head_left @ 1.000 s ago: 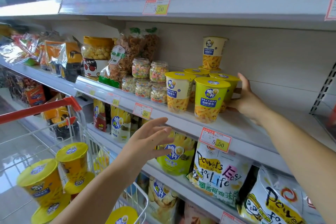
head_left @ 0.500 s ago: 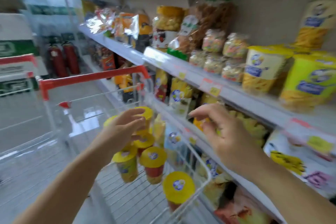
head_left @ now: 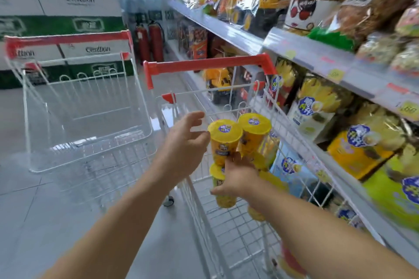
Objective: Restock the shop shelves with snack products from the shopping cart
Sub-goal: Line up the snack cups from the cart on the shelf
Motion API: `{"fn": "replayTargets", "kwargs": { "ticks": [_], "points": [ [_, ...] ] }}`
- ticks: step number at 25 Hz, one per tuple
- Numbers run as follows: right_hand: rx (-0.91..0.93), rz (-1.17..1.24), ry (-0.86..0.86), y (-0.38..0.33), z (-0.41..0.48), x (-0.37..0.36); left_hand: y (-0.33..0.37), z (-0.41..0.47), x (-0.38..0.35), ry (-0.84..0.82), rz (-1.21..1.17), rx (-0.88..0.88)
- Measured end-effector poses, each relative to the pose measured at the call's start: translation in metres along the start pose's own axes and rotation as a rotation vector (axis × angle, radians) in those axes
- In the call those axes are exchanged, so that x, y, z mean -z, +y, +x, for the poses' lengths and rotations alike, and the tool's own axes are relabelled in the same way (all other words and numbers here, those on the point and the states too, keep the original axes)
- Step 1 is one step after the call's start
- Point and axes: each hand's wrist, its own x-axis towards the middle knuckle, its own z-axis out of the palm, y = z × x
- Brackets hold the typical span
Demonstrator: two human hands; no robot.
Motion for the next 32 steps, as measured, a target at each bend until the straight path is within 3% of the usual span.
{"fn": "replayTargets", "kwargs": {
  "ticks": [4, 7, 11, 16, 19, 23, 27, 32],
  "points": [
    [-0.057, 0.057, 0.204, -0.006, 0.005, -0.014, 0.012, 0.049, -0.020, -0.230, 0.622, 0.098],
    [-0.016, 0.077, 0.255, -0.001, 0.009, -0.018, 0.005, 0.076, -0.042, -0.376, 0.903, 0.126],
    [0.051, 0.130, 0.168, 0.015, 0.006, -0.011, -0.007, 0.085, -0.056, -0.339, 0.940, 0.166],
    [0.121, 0.070, 0.073, 0.028, -0.014, -0.001, -0.016, 0.084, -0.061, -0.256, 0.961, 0.086],
    [0.120, 0.239, 0.012, 0.031, -0.033, 0.011, -0.011, 0.080, -0.061, -0.256, 0.869, 0.123],
    [0.069, 0.829, 0.029, 0.063, -0.076, 0.040, 0.007, 0.069, -0.046, -0.214, 0.510, 0.110],
    [0.077, 1.170, 0.405, 0.109, -0.129, 0.073, 0.026, 0.047, -0.031, -0.260, 0.206, 0.055],
    [0.068, 1.390, 0.778, 0.143, -0.183, 0.110, 0.075, 0.010, -0.049, -0.484, -0.096, 0.014]
  ]
}}
